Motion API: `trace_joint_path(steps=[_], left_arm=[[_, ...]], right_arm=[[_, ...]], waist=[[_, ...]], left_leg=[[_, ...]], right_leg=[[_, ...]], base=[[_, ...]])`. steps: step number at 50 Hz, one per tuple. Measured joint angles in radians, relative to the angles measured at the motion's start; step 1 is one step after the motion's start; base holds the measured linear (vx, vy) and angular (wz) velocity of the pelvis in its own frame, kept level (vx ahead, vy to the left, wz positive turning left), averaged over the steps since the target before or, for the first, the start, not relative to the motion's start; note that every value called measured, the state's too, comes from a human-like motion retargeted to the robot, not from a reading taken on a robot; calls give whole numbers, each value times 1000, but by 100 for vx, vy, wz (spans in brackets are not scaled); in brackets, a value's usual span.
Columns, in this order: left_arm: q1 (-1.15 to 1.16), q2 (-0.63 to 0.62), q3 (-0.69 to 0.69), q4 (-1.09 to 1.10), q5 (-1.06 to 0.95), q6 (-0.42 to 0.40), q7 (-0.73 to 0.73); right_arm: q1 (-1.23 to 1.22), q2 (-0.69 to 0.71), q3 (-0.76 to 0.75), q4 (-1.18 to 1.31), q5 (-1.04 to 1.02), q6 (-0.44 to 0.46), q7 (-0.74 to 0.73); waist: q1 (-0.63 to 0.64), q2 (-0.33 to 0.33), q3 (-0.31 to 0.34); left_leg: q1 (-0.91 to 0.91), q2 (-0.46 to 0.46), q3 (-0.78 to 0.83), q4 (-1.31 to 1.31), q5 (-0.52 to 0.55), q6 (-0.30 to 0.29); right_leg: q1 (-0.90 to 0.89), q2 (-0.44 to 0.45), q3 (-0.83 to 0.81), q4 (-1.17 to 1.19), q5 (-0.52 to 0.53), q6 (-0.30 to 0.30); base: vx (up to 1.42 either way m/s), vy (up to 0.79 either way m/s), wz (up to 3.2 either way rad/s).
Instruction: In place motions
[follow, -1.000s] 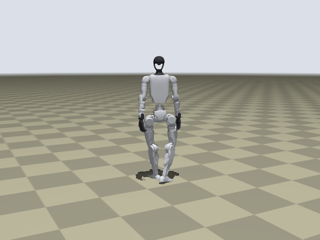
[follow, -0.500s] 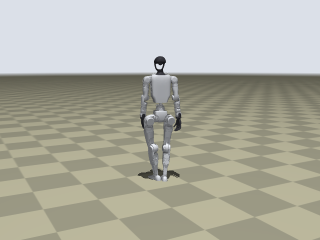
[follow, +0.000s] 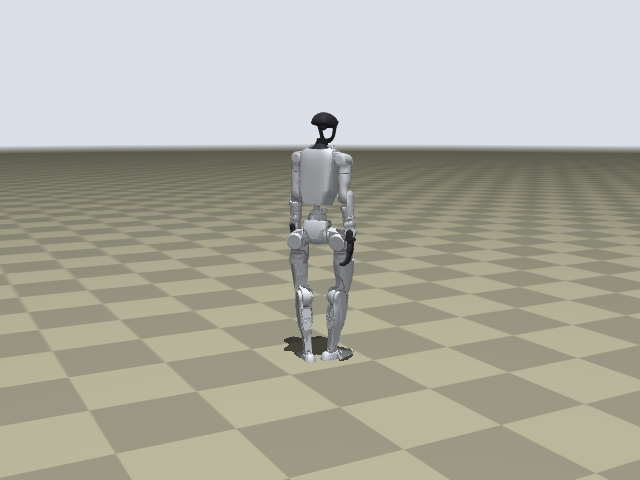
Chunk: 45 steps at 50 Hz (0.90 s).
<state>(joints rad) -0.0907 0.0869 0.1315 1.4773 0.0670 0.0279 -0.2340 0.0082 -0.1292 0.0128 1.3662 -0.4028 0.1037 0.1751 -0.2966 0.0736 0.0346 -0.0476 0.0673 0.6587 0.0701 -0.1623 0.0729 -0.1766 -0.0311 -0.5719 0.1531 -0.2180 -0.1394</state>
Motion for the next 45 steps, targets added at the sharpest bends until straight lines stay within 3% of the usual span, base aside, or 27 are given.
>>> trace_joint_path(steps=[2, 4, 9, 13, 15, 18, 20, 23, 25, 28, 30, 33, 37, 40, 45], left_arm=[[7, 2, 59, 7, 2, 1, 9], [18, 8, 113, 16, 15, 1, 26], [94, 18, 214, 48, 40, 4, 70], [153, 22, 266, 71, 45, 9, 91], [180, 28, 267, 74, 41, 13, 90], [188, 24, 265, 75, 36, 26, 104], [181, 23, 275, 60, 27, 26, 111], [175, 32, 282, 4, 28, 15, 97], [167, 45, 263, -39, 37, 10, 90], [148, 51, 233, -82, 26, 4, 89], [128, 47, 224, -95, 8, 2, 83], [121, 38, 242, -110, -4, -3, 60], [144, 32, 247, -115, 0, -13, 55], [169, 30, 239, -68, 9, -11, 64], [186, 24, 272, 32, 32, 9, 70]], right_arm=[[-46, -19, 40, 8, 1, 3, -1], [-91, -30, 71, 19, 8, 8, -3], [-144, -37, 97, 39, 47, 18, -13], [-133, -37, 84, 42, 63, 11, -22], [-116, -40, 61, 53, 58, 13, -43], [-87, -45, 22, 93, 58, 29, -73], [-75, -43, 4, 135, 74, 43, -89], [-54, -43, -9, 201, 114, 52, -92], [-39, -43, -30, 231, 126, 58, -75], [-21, -38, -47, 231, 97, 70, -48], [-20, -34, -51, 214, 68, 68, -43], [-25, -31, -21, 185, 44, 59, -39], [-33, -13, 4, 146, 17, 40, -35], [-33, 5, 8, 126, 13, 35, -28], [-19, 38, 35, 112, 61, 37, -17]], waist=[[4, 12, 7], [83, 4, 3], [154, -12, -17], [143, -34, -40], [126, -31, -46], [79, -4, -69], [40, -24, -86], [42, -122, -103], [83, -175, -100], [167, -196, -63], [196, -196, -37], [208, -205, -15], [271, -169, 19], [244, -131, 29], [143, -107, -16]], left_leg=[[39, 34, 206, -4, -26, -32], [84, 45, 443, -14, -38, -73], [155, 24, 691, -13, -30, -170], [196, 6, 698, 25, 3, -209], [231, -4, 699, 26, 16, -228], [252, 27, 677, 51, 61, -211], [255, 53, 625, 122, 127, -164], [220, 85, 491, 339, 195, 23], [138, 115, 331, 516, 183, 85], [-17, 23, 27, 566, 170, 43], [-91, -62, -143, 519, 164, 63], [-113, -91, -190, 368, 144, 114], [-164, -189, -460, 158, 165, 70], [-100, -173, -412, 14, 258, 110], [-67, -119, -374, 16, 219, 62]], right_leg=[[17, -42, -196, -3, -48, 26], [20, -81, -292, 31, -92, 59], [75, -76, -550, 22, -109, 85], [31, -88, -434, 24, 60, 60], [14, -76, -357, 48, 57, 53], [6, -71, -302, 61, 52, 67], [5, -93, -267, 56, 48, 66], [2, -166, -154, 58, 42, 56], [-3, -195, -92, 63, 41, 48], [4, -154, -6, 29, 66, 28], [13, -123, 30, 1, 83, 16], [18, -106, 77, -23, 109, 8], [59, -8, 162, -65, 140, -9], [108, 52, 202, -80, 140, -6], [129, 78, 230, -77, 129, 6]], base=[[-41, 5, -533], [-31, 9, -656], [-13, -7, -482], [2, -26, -273], [15, -9, -193], [13, -26, -109], [8, -29, -76], [17, -25, -112], [19, -27, -148], [7, -19, -168], [-3, -10, -133], [1, -5, -136], [11, -6, -193], [20, -3, -84], [19, 0, -61]])
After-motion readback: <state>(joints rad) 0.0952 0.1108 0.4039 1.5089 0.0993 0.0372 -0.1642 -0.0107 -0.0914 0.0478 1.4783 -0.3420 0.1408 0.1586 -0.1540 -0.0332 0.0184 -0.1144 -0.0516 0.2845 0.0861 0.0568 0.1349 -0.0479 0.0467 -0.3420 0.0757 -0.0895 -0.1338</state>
